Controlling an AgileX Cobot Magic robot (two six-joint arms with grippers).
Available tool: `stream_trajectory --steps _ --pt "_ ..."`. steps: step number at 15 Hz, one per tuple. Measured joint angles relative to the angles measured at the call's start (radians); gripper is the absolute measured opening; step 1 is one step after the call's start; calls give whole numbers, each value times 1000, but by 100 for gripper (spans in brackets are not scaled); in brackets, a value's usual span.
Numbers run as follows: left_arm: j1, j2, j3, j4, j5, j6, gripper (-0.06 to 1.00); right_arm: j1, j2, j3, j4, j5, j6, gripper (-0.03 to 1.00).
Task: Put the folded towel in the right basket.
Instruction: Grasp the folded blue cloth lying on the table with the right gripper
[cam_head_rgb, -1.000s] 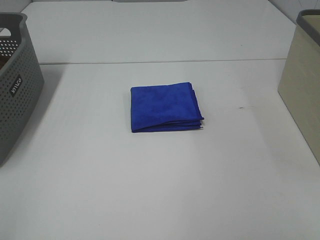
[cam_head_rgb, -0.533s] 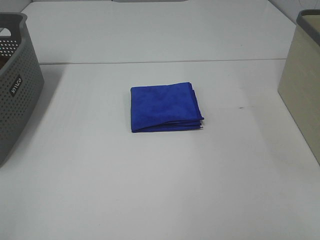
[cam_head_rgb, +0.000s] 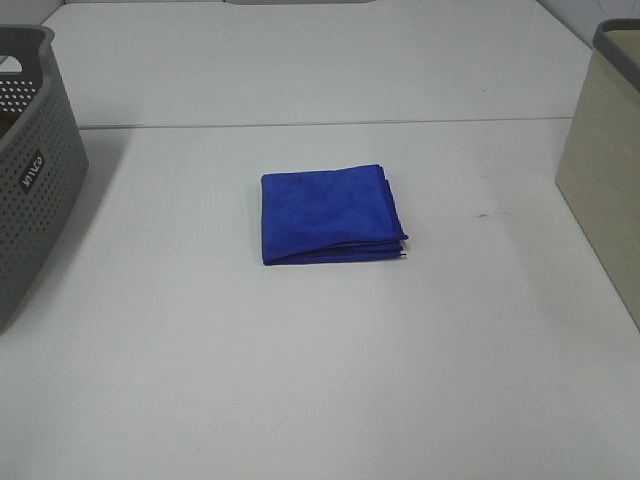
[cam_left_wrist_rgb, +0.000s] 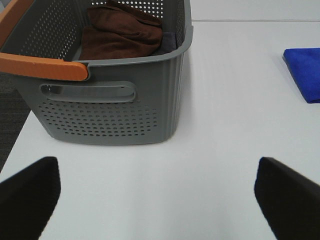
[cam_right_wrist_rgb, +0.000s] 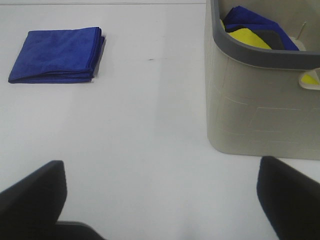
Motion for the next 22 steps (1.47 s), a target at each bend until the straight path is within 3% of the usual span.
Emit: stream_trajectory --steps 6,22 --pt "0 0 0 0 0 0 98 0 0 0 -48 0 22 98" --pt "0 0 0 0 0 0 98 0 1 0 -54 0 27 98"
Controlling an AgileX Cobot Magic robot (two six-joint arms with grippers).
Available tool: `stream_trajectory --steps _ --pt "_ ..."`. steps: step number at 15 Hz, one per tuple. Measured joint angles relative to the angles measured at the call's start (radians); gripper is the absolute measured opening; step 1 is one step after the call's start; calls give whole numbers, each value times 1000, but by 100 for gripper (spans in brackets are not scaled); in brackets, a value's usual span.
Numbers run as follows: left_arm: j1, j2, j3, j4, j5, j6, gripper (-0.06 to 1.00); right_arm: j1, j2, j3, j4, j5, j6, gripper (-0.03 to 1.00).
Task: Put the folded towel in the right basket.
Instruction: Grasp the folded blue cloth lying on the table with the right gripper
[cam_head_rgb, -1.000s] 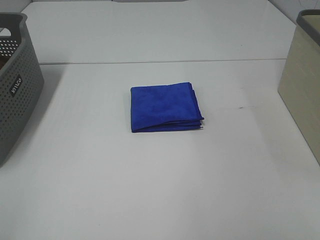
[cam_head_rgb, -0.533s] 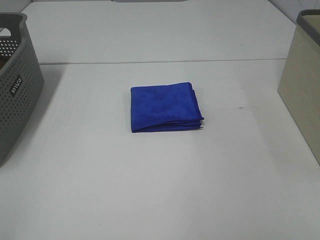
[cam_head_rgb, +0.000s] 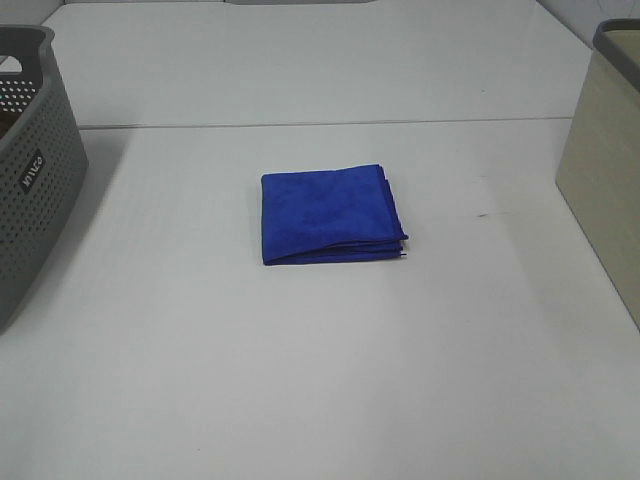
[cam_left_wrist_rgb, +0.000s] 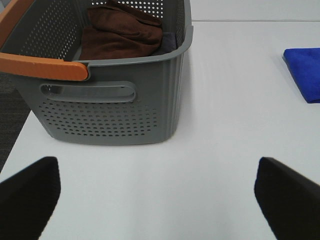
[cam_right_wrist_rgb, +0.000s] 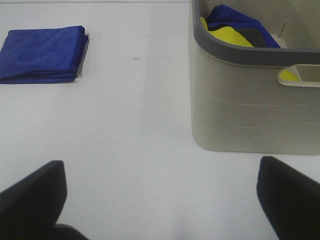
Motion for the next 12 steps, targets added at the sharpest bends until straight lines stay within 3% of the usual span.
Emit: stream_trajectory --steps 4,10,11,12 --pt "0 0 0 0 0 0 98 0 202 -109 0 -31 28 96" --pt "0 0 0 0 0 0 98 0 1054 -685 3 69 42 95" --pt "0 0 0 0 0 0 98 0 1227 -798 44 77 42 95" --pt "0 0 0 0 0 0 98 0 1254 -818 57 80 42 95"
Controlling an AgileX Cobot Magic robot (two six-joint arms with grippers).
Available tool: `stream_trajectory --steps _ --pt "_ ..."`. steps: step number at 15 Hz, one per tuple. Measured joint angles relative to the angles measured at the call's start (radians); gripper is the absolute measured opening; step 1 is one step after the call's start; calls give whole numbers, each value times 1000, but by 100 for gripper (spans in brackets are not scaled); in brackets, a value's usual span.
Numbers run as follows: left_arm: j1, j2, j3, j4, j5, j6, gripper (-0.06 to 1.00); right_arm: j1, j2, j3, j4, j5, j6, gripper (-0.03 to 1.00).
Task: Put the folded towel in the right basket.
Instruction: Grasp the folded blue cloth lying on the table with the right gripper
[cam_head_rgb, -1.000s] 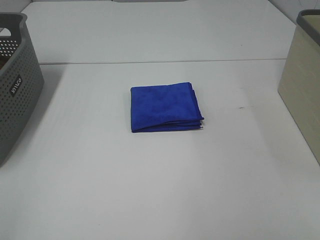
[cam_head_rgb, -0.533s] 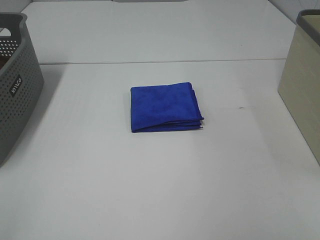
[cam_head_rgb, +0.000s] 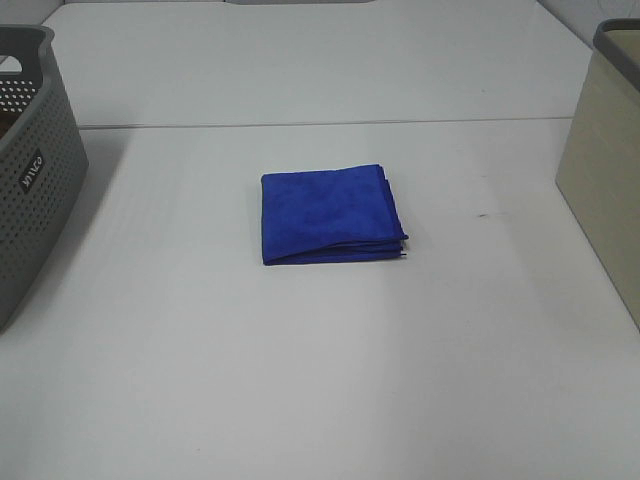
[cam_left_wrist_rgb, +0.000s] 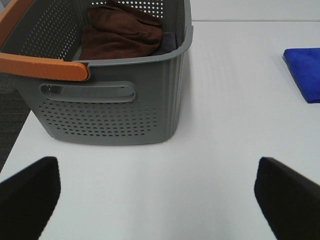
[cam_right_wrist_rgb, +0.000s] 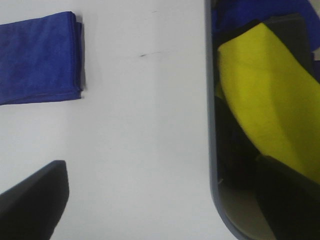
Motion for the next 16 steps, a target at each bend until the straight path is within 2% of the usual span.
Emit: stream_trajectory --steps 6,8,9,10,16 --pt "0 0 0 0 0 0 98 11 276 -128 262 -31 -104 94" --pt "0 0 0 0 0 0 98 55 372 -161 274 -78 -102 93" --pt "0 0 0 0 0 0 98 105 443 -186 292 -128 -101 92" --pt "0 0 0 0 0 0 98 184 586 -256 355 -187 -101 91" --pt "0 0 0 0 0 0 98 200 963 -470 384 -181 -101 86"
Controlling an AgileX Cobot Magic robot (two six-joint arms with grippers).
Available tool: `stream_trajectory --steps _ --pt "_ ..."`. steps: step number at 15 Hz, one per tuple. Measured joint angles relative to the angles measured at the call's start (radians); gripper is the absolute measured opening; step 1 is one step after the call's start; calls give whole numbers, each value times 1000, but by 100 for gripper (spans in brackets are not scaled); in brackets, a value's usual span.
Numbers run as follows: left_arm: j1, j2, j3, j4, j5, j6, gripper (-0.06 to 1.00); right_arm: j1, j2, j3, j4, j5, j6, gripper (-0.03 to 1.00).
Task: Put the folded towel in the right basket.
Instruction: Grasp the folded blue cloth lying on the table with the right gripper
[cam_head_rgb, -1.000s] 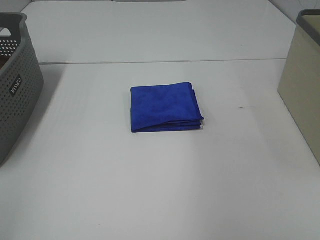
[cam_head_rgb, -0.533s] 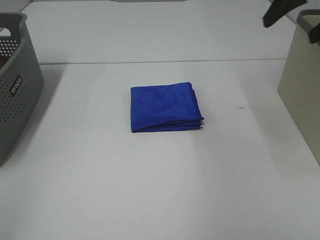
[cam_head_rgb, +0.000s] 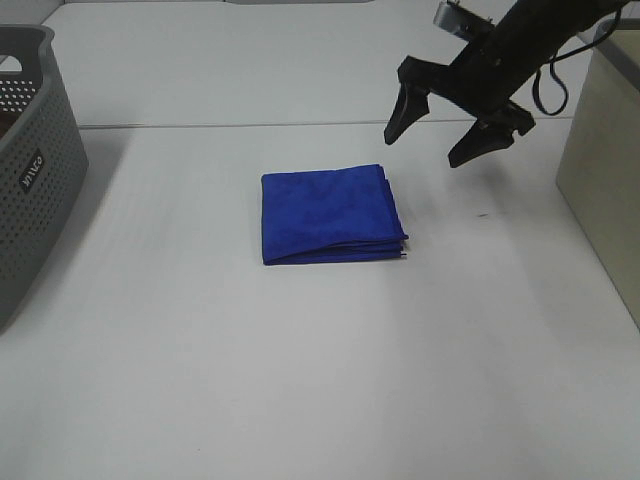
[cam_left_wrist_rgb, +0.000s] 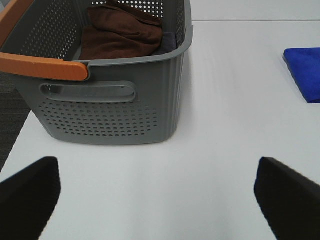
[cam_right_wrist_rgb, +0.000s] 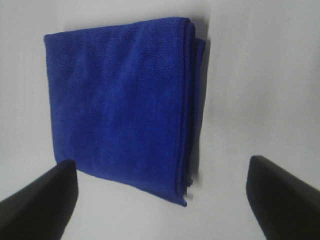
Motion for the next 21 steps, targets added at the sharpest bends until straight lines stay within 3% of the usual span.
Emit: stream_trajectory --steps 5,9,13,18,21 --pt "0 0 0 0 0 0 98 0 158 -69 0 8 -1 86" --pt "0 0 0 0 0 0 98 0 174 -72 1 -39 -1 85" --pt "0 0 0 0 0 0 98 0 220 -77 77 -26 -4 83" --pt "0 0 0 0 0 0 98 2 231 -81 99 -28 -4 78" --pt "0 0 0 0 0 0 98 42 257 -94 129 -30 -1 76"
